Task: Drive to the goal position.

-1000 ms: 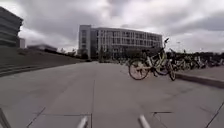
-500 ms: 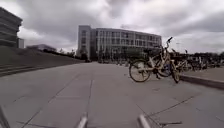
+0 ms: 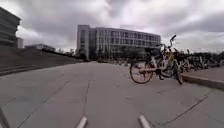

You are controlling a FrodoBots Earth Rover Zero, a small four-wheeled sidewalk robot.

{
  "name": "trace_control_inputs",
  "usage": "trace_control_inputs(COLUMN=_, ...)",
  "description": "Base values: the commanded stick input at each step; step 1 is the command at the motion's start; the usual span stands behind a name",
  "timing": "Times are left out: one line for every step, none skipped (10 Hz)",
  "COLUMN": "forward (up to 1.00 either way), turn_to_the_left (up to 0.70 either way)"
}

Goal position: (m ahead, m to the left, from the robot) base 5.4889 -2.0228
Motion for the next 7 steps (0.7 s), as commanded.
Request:
trace_control_inputs(forward=0.5, turn_to_the_left=0.01)
trace_control_inputs(forward=0.5, turn_to_the_left=0.01)
trace_control_inputs(forward=0.5, turn_to_the_left=0.01)
trace_control_inputs(forward=0.5, turn_to_the_left=0.01)
trace_control_inputs(forward=0.5, turn_to_the_left=0.01)
trace_control_inputs(forward=0.5, turn_to_the_left=0.01)
trace_control_inputs(forward=0.5, turn_to_the_left=0.01)
